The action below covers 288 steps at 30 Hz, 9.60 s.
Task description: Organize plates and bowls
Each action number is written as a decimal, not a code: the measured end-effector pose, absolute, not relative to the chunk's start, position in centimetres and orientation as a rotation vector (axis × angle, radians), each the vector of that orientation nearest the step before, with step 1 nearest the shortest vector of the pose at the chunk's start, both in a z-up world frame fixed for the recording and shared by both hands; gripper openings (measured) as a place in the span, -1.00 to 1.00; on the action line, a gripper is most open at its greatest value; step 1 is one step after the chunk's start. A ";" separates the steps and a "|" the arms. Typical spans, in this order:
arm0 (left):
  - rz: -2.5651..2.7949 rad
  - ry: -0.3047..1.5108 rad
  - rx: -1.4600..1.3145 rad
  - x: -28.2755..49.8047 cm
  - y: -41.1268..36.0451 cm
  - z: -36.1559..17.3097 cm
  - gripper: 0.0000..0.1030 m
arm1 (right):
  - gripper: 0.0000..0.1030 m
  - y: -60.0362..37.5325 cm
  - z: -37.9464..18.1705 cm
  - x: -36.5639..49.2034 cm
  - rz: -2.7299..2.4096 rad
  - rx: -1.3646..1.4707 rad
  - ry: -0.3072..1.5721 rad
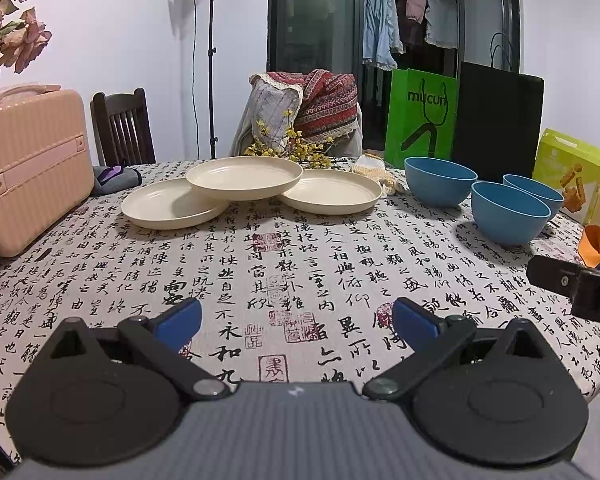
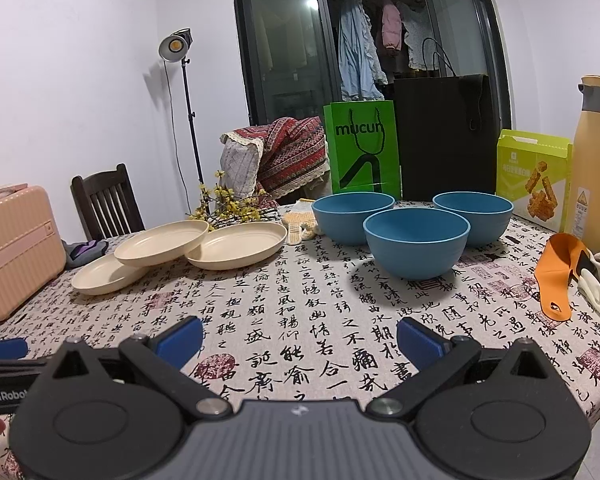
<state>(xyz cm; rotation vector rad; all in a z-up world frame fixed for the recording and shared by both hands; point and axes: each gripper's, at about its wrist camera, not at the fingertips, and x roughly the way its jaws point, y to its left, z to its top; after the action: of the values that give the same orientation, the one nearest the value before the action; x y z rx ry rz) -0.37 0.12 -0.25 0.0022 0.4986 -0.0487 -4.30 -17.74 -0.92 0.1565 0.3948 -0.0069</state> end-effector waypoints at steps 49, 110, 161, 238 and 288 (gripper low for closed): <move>-0.030 0.429 -0.043 0.7 1.1 1.5 1.00 | 1.00 -16.9 0.6 -2.4 0.000 0.145 0.363; 0.002 0.390 -0.078 6.6 3.9 3.7 1.00 | 1.00 -15.3 3.1 4.9 0.094 0.110 0.323; 0.114 0.450 -0.200 17.9 6.9 5.6 1.00 | 1.00 -12.0 4.5 18.7 0.103 0.163 0.426; 0.313 0.535 -0.284 34.6 15.7 1.0 1.00 | 1.00 -7.8 -1.0 36.8 0.131 0.254 0.541; 0.324 0.668 -0.403 36.3 17.1 -2.8 0.53 | 0.61 -6.6 -4.7 38.0 0.230 0.312 0.569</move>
<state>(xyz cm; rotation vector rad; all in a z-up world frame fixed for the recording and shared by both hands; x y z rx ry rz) 36.25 17.09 -2.77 -0.4034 0.6682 0.3235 37.95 -6.62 -4.66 0.3119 0.5685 0.2303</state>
